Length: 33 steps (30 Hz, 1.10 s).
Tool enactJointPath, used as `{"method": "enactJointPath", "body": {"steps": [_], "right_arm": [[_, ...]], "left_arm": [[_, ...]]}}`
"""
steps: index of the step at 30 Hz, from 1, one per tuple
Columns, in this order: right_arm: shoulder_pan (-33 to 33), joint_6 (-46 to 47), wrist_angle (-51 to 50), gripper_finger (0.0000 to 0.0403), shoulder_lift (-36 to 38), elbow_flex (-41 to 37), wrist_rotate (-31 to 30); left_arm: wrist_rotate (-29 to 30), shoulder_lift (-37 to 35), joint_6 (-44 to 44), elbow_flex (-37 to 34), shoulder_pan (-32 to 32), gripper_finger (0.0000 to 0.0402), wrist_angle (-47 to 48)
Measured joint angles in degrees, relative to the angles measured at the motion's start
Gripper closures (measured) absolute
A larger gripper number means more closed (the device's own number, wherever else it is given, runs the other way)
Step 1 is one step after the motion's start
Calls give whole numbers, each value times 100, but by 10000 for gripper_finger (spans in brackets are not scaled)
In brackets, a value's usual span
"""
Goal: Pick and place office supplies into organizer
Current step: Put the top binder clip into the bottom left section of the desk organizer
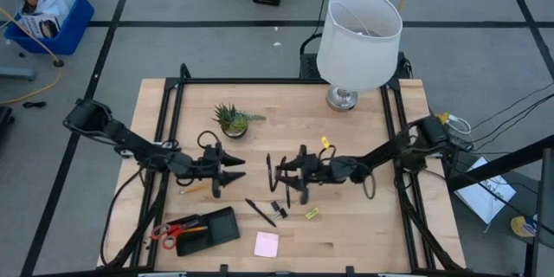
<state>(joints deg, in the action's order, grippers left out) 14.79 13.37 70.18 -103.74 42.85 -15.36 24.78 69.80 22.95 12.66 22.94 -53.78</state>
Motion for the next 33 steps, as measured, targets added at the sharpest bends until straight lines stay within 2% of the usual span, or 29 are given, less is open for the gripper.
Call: {"method": "enactJointPath", "body": {"steps": [3,7,14,22,27,33], "right_arm": [[-52,-572,-52,259,-437,592,-183],[-55,-1260,-159,256,-820,1216,-762],[-55,-1370,-395,260,-945,1590,-1444],[-122,-958,-298,260,-941,1593,-1462],[-141,-860,-276,255,-941,1593,-1456],[-207,-807,-300,258,-941,1593,-1453]], "left_arm": [[-7,354,88,342,0,171,6],[-17,724,271,667,6,170,61],[61,859,198,781,13,169,382],[864,859,40,781,17,169,472],[998,857,18,799,13,169,458],[1099,987,24,1243,-109,170,1155]]}}
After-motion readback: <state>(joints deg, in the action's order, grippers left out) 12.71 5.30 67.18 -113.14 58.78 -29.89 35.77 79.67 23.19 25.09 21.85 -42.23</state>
